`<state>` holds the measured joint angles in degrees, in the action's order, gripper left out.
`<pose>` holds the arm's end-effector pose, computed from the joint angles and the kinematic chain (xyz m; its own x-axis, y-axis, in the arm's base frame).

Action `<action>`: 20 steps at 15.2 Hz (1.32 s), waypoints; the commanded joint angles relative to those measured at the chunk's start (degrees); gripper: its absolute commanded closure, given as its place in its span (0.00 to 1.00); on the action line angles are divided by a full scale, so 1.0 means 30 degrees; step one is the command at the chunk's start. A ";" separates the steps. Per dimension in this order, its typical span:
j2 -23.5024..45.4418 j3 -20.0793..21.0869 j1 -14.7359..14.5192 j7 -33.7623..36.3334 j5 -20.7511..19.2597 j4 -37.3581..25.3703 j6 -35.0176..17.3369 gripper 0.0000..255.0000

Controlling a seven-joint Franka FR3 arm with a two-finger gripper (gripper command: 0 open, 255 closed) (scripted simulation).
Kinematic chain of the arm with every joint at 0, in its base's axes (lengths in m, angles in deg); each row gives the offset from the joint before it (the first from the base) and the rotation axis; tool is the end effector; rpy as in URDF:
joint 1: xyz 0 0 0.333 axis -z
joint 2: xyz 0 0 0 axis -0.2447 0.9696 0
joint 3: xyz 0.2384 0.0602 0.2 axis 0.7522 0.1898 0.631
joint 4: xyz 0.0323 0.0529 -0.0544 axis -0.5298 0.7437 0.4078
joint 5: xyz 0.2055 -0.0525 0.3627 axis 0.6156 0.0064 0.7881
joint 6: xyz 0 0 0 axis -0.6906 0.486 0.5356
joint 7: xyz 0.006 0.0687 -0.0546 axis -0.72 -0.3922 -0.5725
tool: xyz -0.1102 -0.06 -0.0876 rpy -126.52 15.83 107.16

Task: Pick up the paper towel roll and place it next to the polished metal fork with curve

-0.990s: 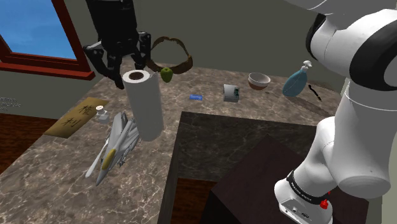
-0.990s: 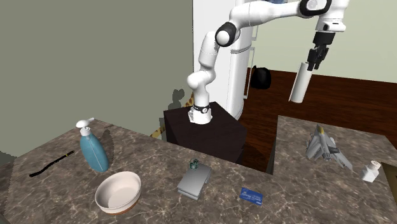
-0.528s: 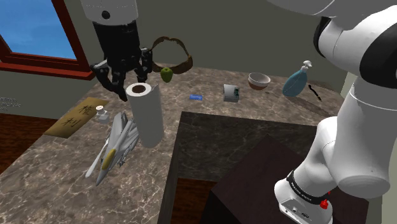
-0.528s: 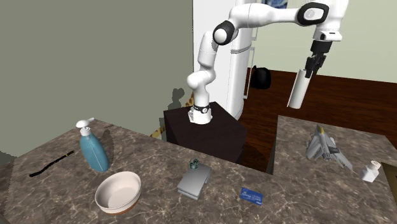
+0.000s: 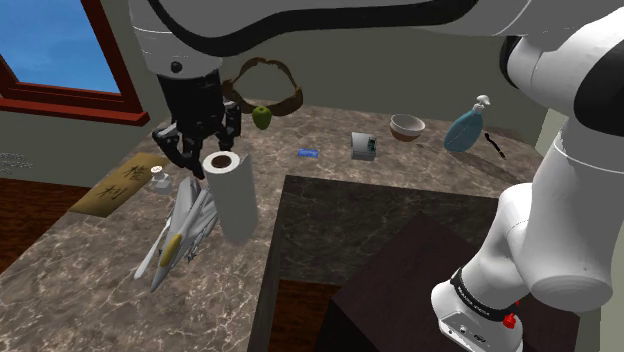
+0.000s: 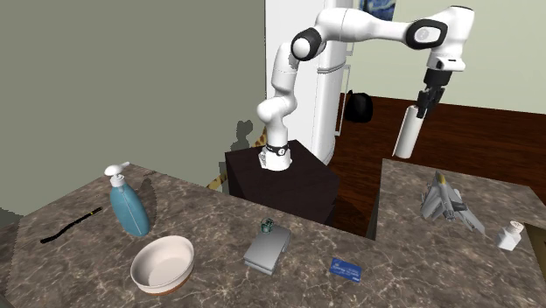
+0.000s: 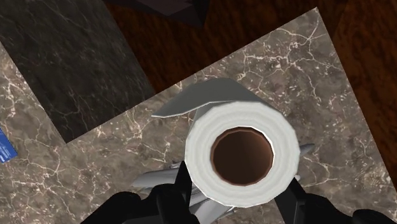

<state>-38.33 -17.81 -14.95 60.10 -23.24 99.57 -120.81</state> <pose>0.4916 0.4263 0.5104 0.9752 0.2213 -0.0076 0.2214 -0.9747 0.0300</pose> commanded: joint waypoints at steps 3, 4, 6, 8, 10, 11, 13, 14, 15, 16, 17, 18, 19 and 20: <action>-0.0136 -0.0023 0.0063 -0.0001 0.0028 0.1233 -0.1108 1.00; -0.0152 -0.0027 0.0073 0.0005 0.0029 0.1512 -0.1371 1.00; -0.0169 -0.0036 0.0090 0.0018 0.0028 0.2048 -0.1891 1.00; -0.0167 -0.0044 0.0104 0.0034 0.0021 0.2559 -0.2403 1.00; -0.0146 -0.0052 0.0114 0.0053 0.0010 0.3045 -0.2908 1.00; -0.0129 -0.0056 0.0119 0.0064 0.0002 0.3279 -0.3159 1.00; -0.0082 -0.0065 0.0127 0.0087 -0.0018 0.3730 -0.3655 1.00; -0.0052 -0.0069 0.0130 0.0100 -0.0030 0.3948 -0.3901 1.00; -0.0018 -0.0074 0.0132 0.0113 -0.0043 0.4160 -0.4146 1.00; 0.0021 -0.0078 0.0134 0.0127 -0.0057 0.4366 -0.4390 1.00; 0.0063 -0.0083 0.0135 0.0142 -0.0073 0.4567 -0.4632 1.00; 0.0110 -0.0088 0.0136 0.0157 -0.0090 0.4764 -0.4873 1.00; 0.0160 -0.0094 0.0136 0.0174 -0.0108 0.4955 -0.5112 1.00; 0.0215 -0.0099 0.0136 0.0191 -0.0127 0.5141 -0.5351 1.00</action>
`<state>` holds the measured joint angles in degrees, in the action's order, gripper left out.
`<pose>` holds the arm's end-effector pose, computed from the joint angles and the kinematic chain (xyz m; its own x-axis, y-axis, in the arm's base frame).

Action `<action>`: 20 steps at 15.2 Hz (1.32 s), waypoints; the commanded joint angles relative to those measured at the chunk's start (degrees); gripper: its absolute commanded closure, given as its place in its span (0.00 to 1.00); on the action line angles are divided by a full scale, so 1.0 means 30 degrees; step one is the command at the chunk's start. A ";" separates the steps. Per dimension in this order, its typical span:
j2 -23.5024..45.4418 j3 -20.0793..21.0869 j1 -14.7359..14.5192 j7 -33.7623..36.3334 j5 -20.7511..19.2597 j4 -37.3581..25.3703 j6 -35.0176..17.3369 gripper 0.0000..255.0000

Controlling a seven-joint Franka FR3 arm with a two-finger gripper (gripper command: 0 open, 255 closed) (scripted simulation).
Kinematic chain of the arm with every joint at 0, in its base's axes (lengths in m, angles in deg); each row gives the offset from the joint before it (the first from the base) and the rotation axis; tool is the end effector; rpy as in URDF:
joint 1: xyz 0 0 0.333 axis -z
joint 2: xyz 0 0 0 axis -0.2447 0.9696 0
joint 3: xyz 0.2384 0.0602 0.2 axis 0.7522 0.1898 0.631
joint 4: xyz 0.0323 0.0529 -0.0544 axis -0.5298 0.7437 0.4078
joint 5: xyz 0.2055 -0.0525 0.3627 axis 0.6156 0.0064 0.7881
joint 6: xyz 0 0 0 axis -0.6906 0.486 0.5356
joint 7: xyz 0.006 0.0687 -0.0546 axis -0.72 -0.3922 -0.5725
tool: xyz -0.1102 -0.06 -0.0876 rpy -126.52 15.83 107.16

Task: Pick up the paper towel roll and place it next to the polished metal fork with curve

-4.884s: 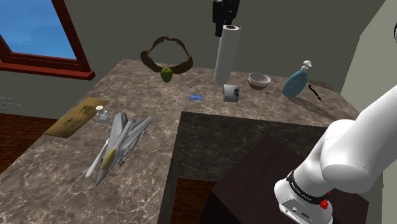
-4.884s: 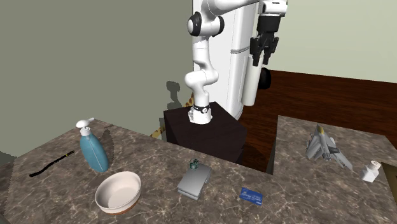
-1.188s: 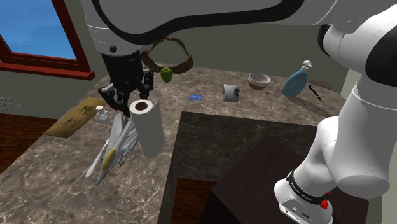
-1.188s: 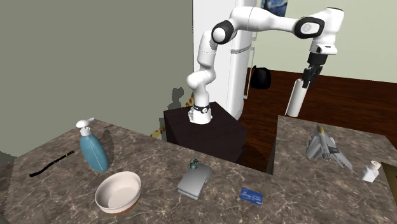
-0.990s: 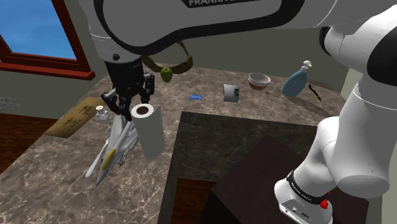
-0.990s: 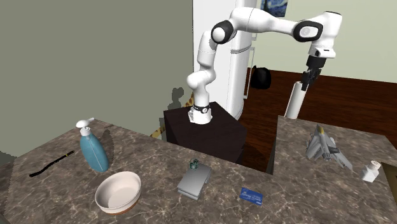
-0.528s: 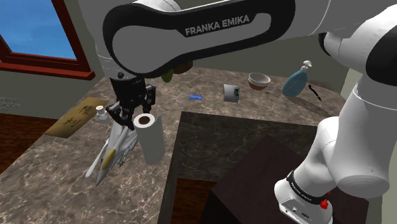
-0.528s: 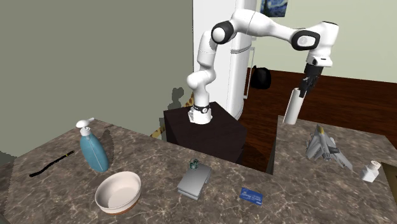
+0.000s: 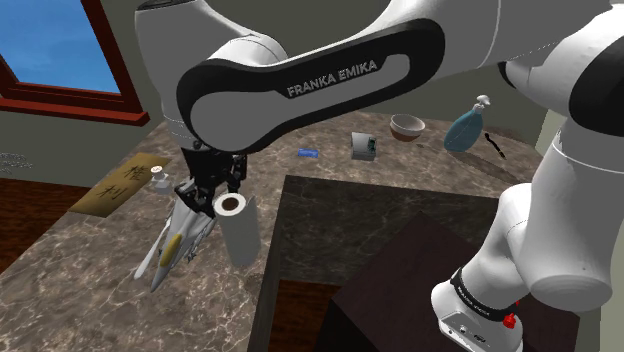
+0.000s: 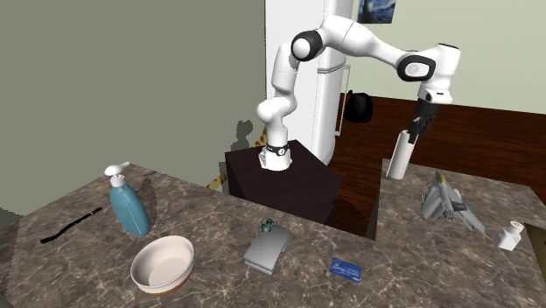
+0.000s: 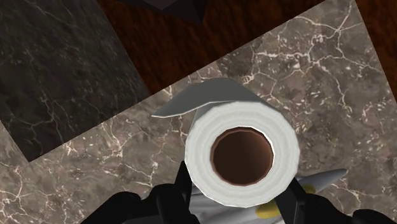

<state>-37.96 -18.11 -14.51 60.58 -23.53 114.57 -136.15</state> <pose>0.4903 0.4240 0.3972 0.9752 0.2210 -0.0078 0.2211 -0.9748 0.0299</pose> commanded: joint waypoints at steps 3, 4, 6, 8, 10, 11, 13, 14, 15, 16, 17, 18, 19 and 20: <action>0.0279 -0.0020 -0.0016 0.0086 -0.0094 0.0667 -0.0944 1.00; 0.0339 -0.0026 -0.0017 0.0103 -0.0115 0.0811 -0.1145 1.00; 0.0338 -0.0026 -0.0017 0.0103 -0.0115 0.0811 -0.1145 1.00; 0.0339 -0.0026 -0.0018 0.0103 -0.0115 0.0811 -0.1145 1.00; 0.0339 -0.0026 -0.0018 0.0103 -0.0115 0.0811 -0.1145 1.00; 0.0339 -0.0026 -0.0018 0.0103 -0.0115 0.0811 -0.1145 1.00; 0.0339 -0.0026 -0.0018 0.0103 -0.0115 0.0811 -0.1145 0.00; 0.0339 -0.0026 -0.0018 0.0103 -0.0115 0.0811 -0.1145 0.00; 0.0339 -0.0026 -0.0018 0.0103 -0.0115 0.0811 -0.1145 0.00; 0.0339 -0.0026 -0.0018 0.0103 -0.0115 0.0811 -0.1145 0.00; 0.0339 -0.0026 -0.0018 0.0103 -0.0115 0.0811 -0.1145 0.00; 0.0339 -0.0026 -0.0018 0.0103 -0.0115 0.0811 -0.1145 0.00; 0.0190 -0.0007 -0.0021 0.0067 -0.0062 0.0361 -0.0551 0.00; 0.0065 0.0011 -0.0028 0.0035 -0.0016 -0.0120 0.0050 0.00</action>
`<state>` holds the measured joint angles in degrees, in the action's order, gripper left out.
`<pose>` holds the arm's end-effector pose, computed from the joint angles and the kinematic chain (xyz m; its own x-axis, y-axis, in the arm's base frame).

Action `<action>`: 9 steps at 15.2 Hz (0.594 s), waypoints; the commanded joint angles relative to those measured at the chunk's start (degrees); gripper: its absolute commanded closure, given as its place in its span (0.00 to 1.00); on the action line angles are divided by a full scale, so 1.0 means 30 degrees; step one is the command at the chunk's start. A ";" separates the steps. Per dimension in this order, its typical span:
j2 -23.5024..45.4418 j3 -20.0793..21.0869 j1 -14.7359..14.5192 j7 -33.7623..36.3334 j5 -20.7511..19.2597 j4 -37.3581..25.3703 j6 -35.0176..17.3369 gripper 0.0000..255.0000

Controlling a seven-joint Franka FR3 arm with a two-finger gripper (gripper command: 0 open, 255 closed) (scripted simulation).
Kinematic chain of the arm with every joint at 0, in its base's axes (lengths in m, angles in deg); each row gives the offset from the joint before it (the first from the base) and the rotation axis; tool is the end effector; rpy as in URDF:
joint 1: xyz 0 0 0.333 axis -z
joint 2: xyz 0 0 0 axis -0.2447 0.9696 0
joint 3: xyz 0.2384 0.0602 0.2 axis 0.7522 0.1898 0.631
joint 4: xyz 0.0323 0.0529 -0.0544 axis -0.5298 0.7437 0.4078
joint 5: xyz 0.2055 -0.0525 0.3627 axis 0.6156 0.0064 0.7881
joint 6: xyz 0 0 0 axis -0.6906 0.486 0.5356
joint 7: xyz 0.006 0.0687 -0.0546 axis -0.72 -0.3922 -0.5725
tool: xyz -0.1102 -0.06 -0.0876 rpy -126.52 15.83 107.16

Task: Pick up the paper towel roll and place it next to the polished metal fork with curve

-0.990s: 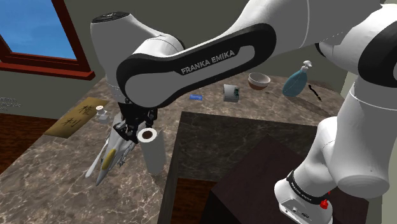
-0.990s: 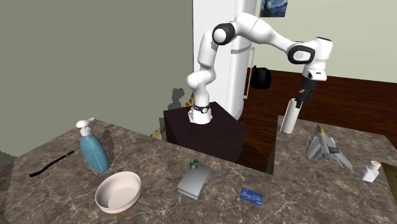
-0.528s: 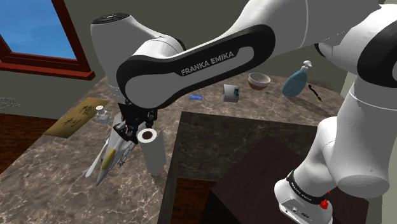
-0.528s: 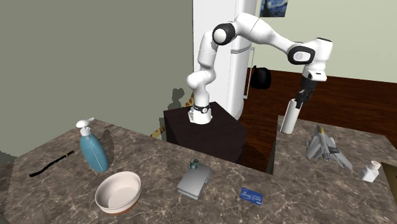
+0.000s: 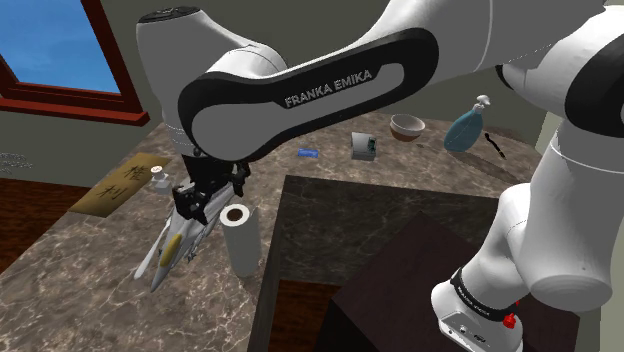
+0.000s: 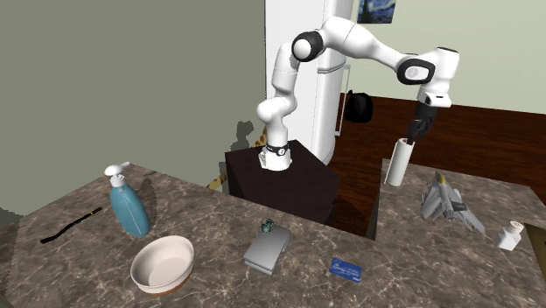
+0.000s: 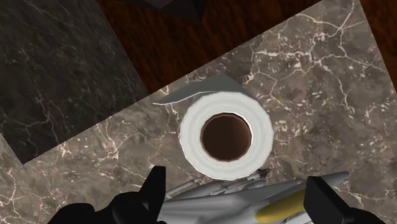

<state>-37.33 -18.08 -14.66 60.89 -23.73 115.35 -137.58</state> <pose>0.4900 0.4264 0.3856 0.9752 0.2213 -0.0070 0.2214 -0.9747 0.0295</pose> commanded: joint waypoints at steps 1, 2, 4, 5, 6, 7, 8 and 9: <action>-0.0245 0.0020 0.0011 -0.0097 0.0088 -0.0890 0.1134 0.00; -0.0305 0.0033 0.0002 -0.0115 0.0112 -0.1317 0.1619 0.00; -0.0308 0.0032 0.0002 -0.0116 0.0113 -0.1313 0.1618 0.00; -0.0306 0.0033 0.0002 -0.0115 0.0113 -0.1316 0.1618 0.00; -0.0305 0.0033 0.0002 -0.0115 0.0112 -0.1317 0.1619 0.00; -0.0305 0.0033 0.0002 -0.0115 0.0112 -0.1317 0.1619 0.00; -0.0305 0.0033 0.0002 -0.0115 0.0112 -0.1317 0.1619 0.00; -0.0305 0.0033 0.0002 -0.0115 0.0112 -0.1317 0.1619 0.00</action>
<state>-38.25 -17.99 -14.65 60.55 -23.39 111.41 -132.74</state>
